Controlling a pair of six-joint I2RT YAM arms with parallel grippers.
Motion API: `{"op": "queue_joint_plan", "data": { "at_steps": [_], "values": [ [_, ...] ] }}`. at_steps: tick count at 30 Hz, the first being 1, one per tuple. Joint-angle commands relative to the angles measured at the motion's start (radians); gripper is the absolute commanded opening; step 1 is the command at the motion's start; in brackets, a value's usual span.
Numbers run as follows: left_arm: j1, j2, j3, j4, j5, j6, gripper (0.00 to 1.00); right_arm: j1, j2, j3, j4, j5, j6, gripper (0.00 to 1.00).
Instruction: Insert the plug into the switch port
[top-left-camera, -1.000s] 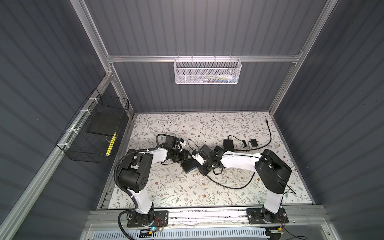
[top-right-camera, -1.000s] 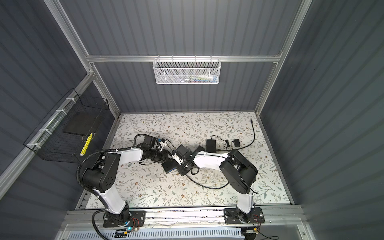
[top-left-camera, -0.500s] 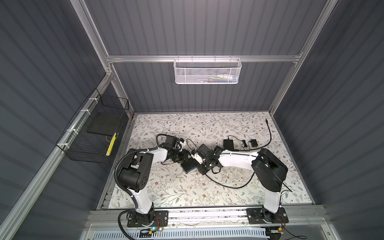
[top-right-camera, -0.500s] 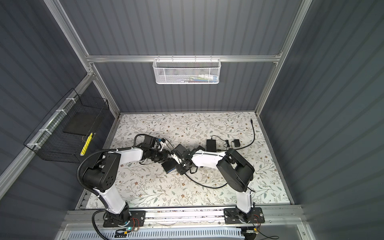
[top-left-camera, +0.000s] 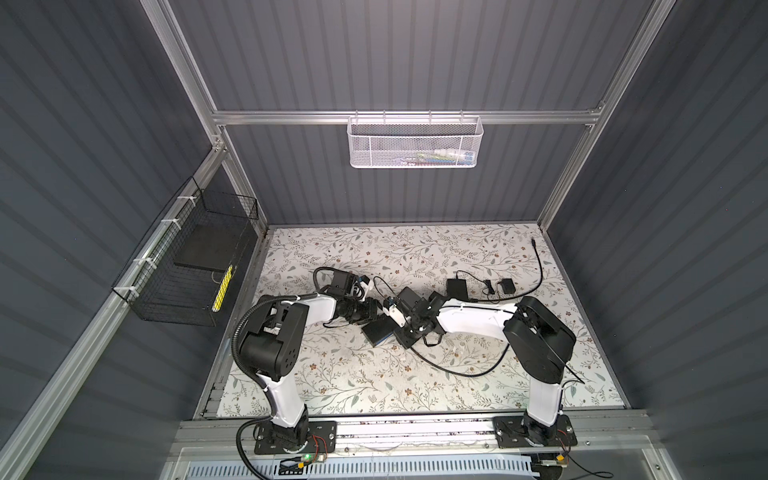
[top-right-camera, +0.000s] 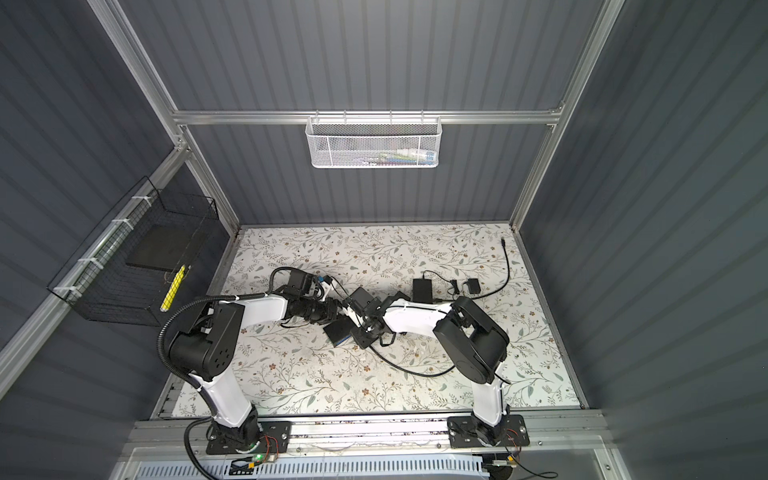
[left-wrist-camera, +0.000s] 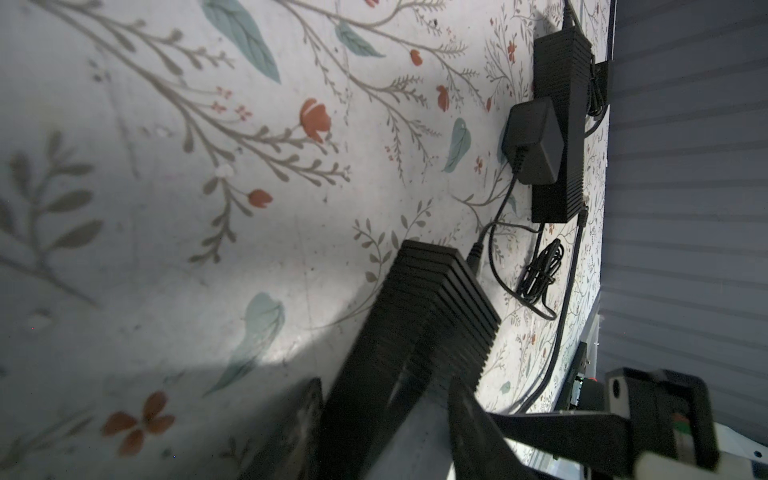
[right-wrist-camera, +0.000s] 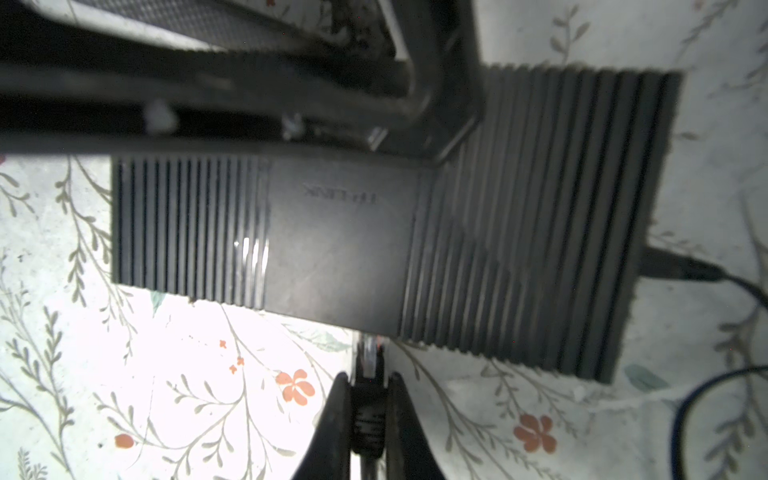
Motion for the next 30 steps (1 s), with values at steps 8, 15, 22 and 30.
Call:
{"op": "queue_joint_plan", "data": {
  "at_steps": [8, 15, 22, 30],
  "values": [
    [-0.002, 0.053, 0.006, -0.043, -0.005, -0.013, 0.50, -0.007, -0.052, -0.001, 0.040, 0.027, 0.021, 0.00],
    [-0.002, 0.068, 0.018, -0.035, -0.012, -0.071, 0.50, -0.004, -0.065, -0.033, 0.080, 0.049, 0.013, 0.00],
    [-0.003, 0.061, 0.014, -0.036, 0.002, -0.070, 0.50, -0.004, -0.039, -0.038, 0.104, 0.080, 0.015, 0.00],
    [-0.003, 0.050, 0.004, -0.040, 0.007, -0.063, 0.49, -0.004, -0.033, -0.050, 0.139, 0.129, 0.014, 0.00]
  ]
}}
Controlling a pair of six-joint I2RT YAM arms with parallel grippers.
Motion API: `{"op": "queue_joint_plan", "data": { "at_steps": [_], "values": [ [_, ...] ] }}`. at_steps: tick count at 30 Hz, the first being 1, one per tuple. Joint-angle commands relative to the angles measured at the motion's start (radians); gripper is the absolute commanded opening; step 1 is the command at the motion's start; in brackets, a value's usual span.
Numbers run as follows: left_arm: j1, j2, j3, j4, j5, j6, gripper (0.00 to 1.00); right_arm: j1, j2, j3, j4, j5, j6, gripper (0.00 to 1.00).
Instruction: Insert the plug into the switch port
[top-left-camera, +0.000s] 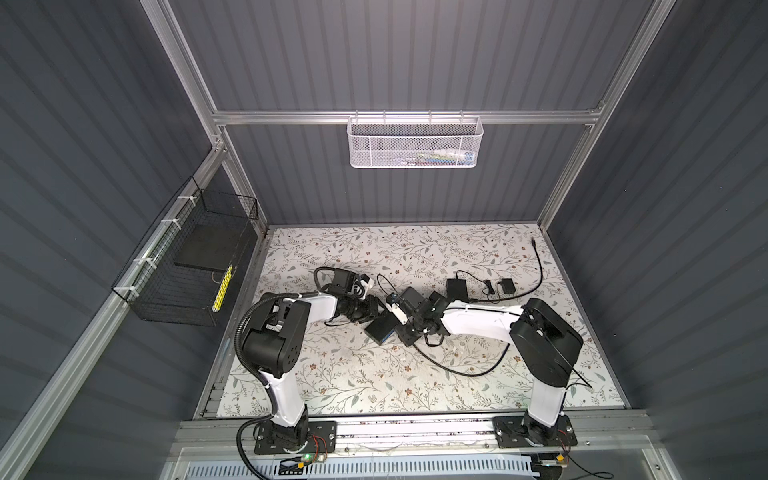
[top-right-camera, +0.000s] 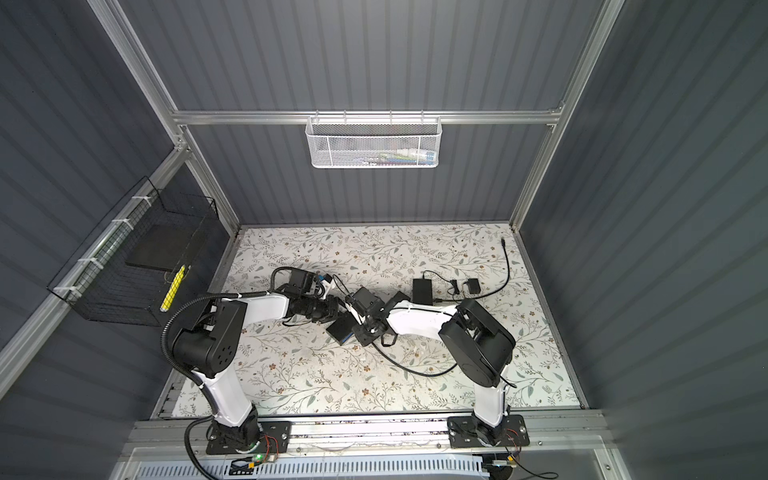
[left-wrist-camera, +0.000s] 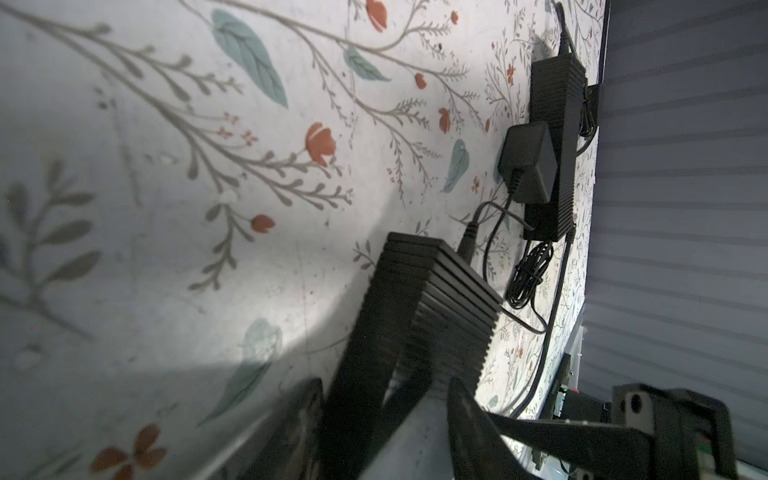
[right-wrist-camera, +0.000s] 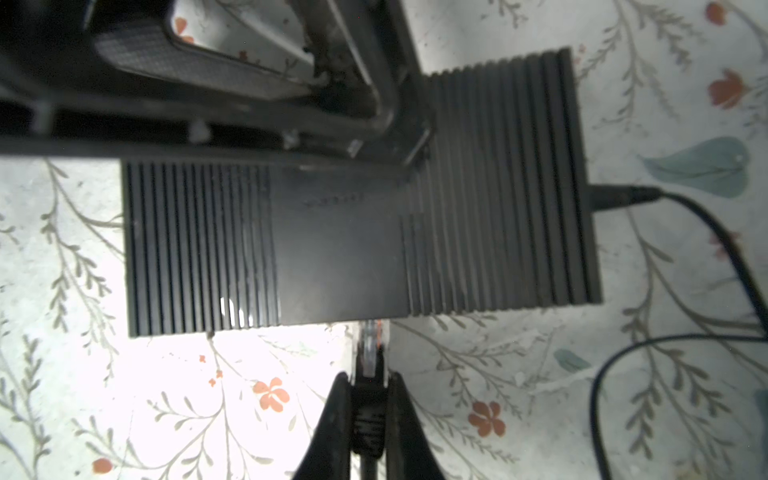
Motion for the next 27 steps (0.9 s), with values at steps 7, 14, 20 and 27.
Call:
{"op": "queue_joint_plan", "data": {
  "at_steps": [7, 14, 20, 27],
  "values": [
    [-0.002, 0.025, -0.024, -0.059, 0.000, 0.002, 0.48, -0.002, 0.022, -0.022, 0.120, 0.057, -0.042, 0.00],
    [-0.004, 0.033, -0.030, -0.051, 0.001, 0.006, 0.48, -0.002, 0.017, -0.051, 0.160, 0.026, -0.124, 0.00],
    [-0.008, 0.050, -0.030, -0.029, 0.014, 0.001, 0.47, -0.002, -0.007, -0.059, 0.144, 0.002, -0.182, 0.00],
    [-0.017, 0.064, -0.028, -0.018, 0.025, 0.007, 0.47, -0.004, -0.013, -0.041, 0.100, -0.028, -0.221, 0.00]
  ]
}}
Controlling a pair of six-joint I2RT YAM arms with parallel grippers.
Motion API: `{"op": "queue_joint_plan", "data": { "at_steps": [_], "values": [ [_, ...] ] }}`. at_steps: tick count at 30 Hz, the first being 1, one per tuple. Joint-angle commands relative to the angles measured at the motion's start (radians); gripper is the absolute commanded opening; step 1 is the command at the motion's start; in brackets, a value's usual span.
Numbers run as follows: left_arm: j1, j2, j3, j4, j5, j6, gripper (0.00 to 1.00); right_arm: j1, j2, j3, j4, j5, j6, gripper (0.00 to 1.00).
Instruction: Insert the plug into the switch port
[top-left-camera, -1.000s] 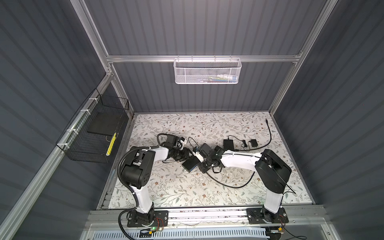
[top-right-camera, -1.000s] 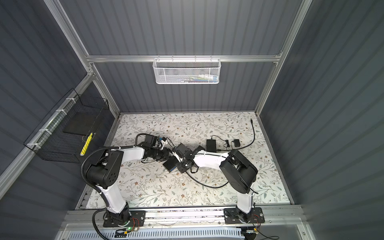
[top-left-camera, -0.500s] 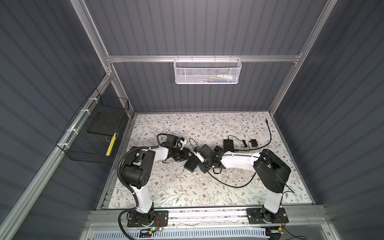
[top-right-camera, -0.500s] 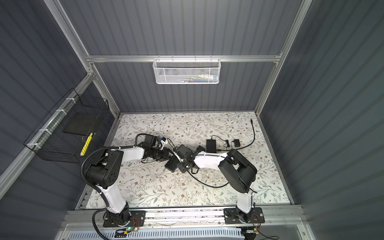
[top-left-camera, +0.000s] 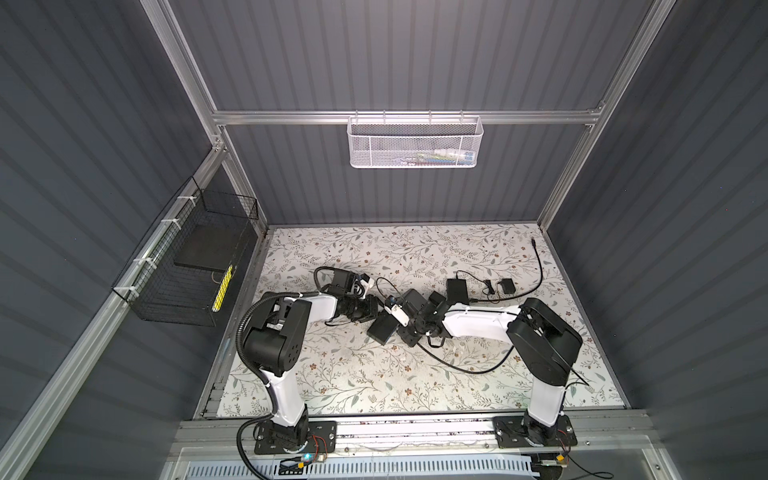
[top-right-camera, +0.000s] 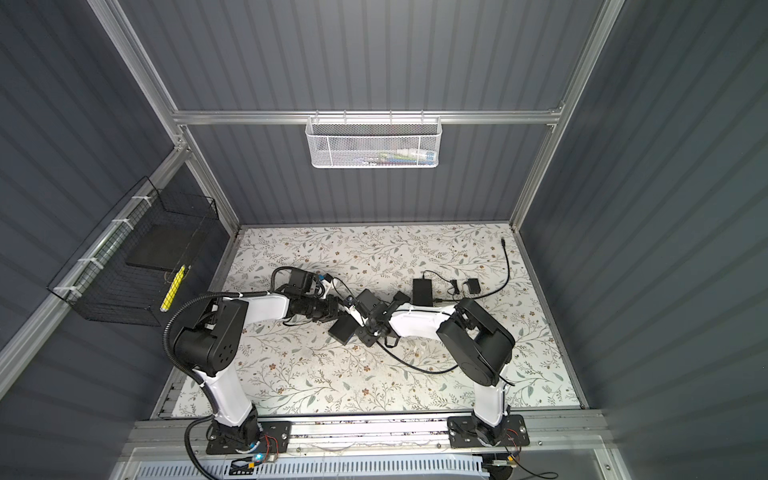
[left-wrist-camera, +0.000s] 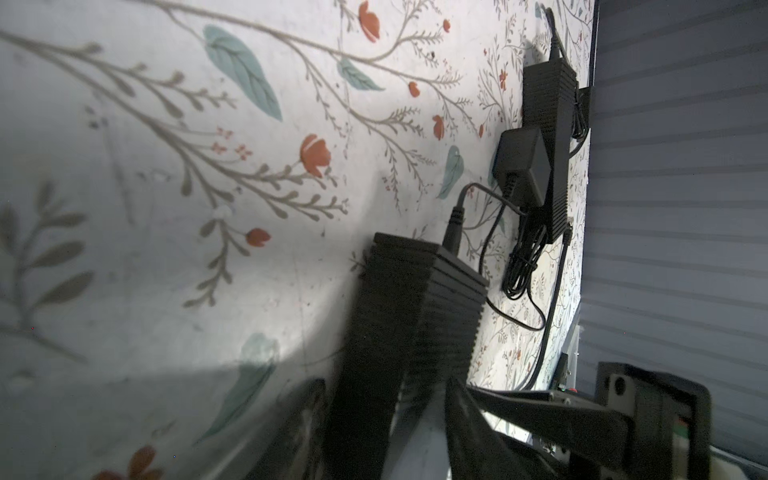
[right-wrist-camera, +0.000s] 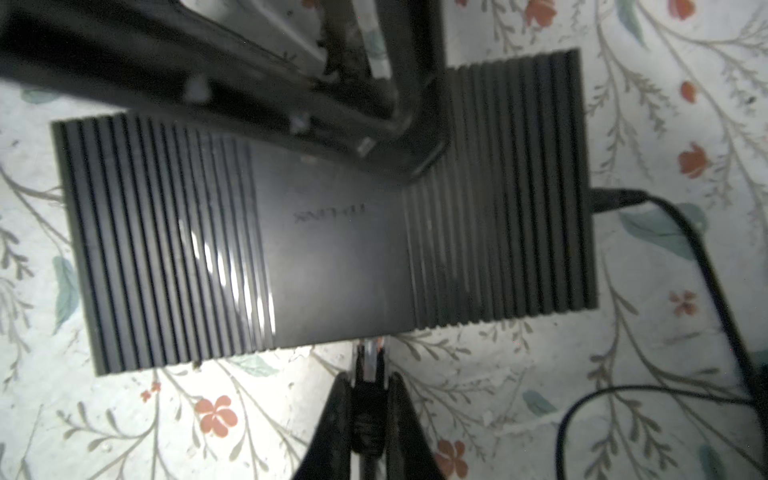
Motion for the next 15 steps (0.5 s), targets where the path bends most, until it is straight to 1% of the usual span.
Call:
{"op": "queue_joint_plan", "data": {
  "at_steps": [1, 9, 15],
  "values": [
    [-0.020, 0.048, -0.022, -0.059, 0.004, 0.009, 0.47, 0.002, -0.018, 0.018, -0.006, -0.044, -0.040, 0.00],
    [-0.023, 0.064, -0.025, -0.056, 0.013, 0.014, 0.47, 0.000, -0.027, 0.043, -0.027, -0.021, -0.053, 0.00],
    [-0.023, 0.078, -0.019, -0.072, -0.008, 0.036, 0.47, -0.001, -0.049, 0.038, -0.029, -0.010, -0.055, 0.00]
  ]
}}
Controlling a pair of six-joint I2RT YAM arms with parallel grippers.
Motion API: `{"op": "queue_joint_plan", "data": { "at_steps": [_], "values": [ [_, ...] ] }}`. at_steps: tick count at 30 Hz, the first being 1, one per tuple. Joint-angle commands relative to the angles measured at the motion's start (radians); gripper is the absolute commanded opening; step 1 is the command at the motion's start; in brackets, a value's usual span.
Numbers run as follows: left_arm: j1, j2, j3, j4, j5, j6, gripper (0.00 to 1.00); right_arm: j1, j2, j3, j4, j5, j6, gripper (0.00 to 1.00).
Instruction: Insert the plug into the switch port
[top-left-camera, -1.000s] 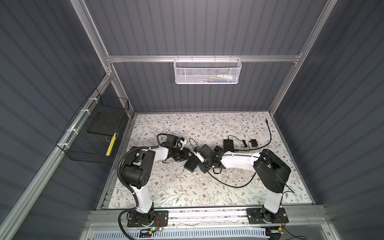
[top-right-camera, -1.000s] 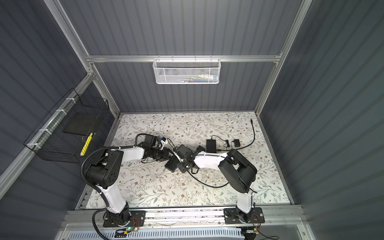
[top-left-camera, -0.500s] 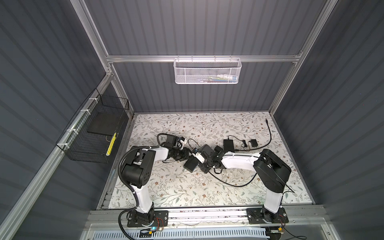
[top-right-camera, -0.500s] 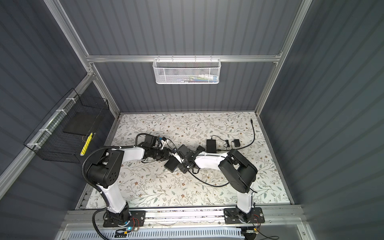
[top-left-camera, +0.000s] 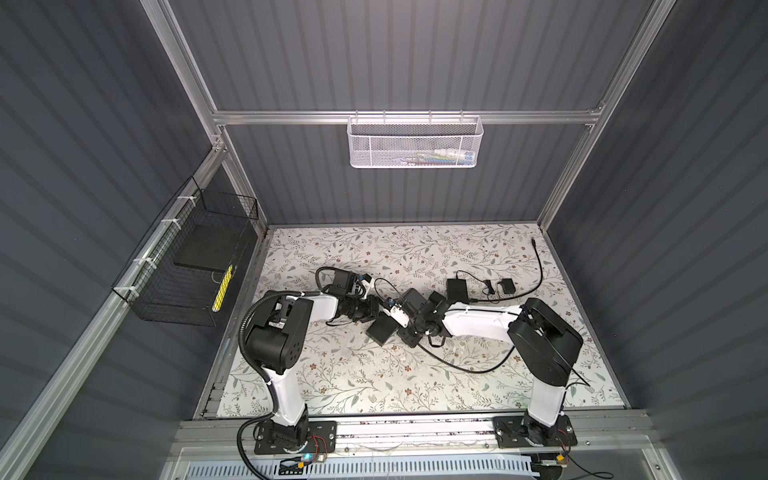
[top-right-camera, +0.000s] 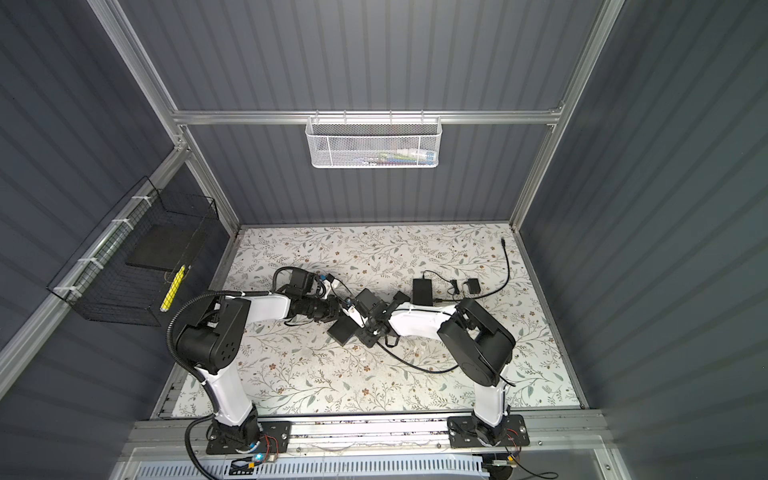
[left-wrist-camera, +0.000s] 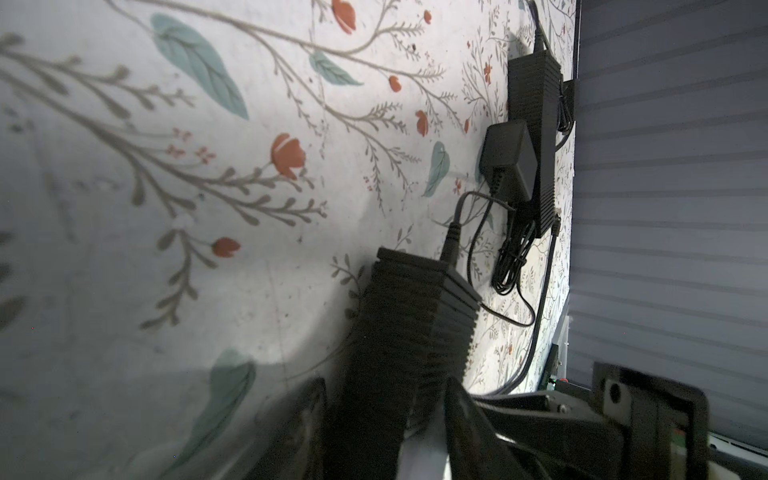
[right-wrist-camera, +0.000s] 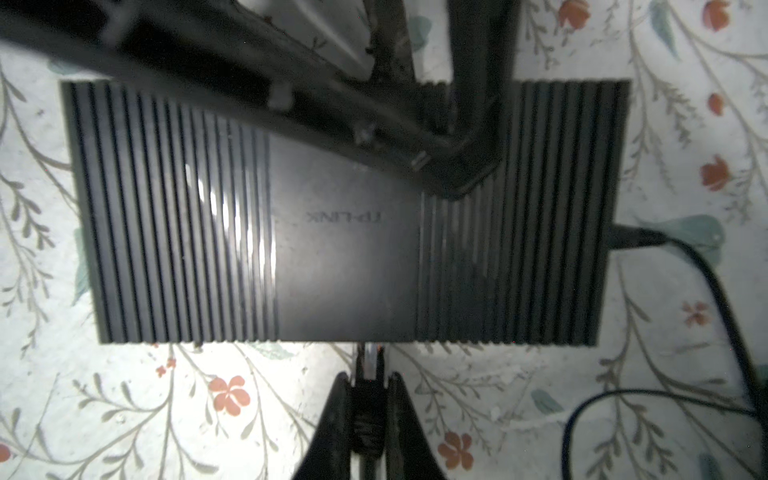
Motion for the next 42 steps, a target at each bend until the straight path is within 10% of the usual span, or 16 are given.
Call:
{"op": "queue_joint_plan", "data": {
  "at_steps": [1, 29, 42],
  "values": [
    [-0.020, 0.067, -0.018, -0.101, -0.044, 0.030, 0.48, -0.001, -0.050, 0.023, 0.013, 0.004, -0.012, 0.00],
    [-0.020, -0.010, 0.038, -0.276, -0.266, 0.145, 0.50, -0.001, -0.025, -0.047, 0.082, 0.004, 0.061, 0.00],
    [-0.027, -0.015, 0.027, -0.279, -0.253, 0.158, 0.34, -0.002, -0.013, -0.056, 0.102, 0.003, 0.074, 0.00]
  ]
}}
